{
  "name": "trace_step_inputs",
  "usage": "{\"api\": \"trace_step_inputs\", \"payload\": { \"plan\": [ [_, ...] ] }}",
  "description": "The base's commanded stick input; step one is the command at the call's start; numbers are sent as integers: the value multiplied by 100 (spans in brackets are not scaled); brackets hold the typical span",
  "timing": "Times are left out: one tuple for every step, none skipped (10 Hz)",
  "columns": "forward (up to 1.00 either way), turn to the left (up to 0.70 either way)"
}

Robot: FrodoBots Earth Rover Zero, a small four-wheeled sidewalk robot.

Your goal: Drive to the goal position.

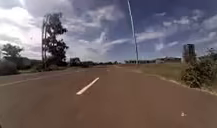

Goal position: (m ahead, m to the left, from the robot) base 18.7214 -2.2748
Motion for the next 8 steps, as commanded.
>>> {"api": "trace_step_inputs", "payload": {
  "plan": [
    [100, 0],
    [100, 0],
    [100, 0],
    [100, 0],
    [100, 0],
    [100, 0],
    [100, 0],
    [100, -24]
  ]
}}
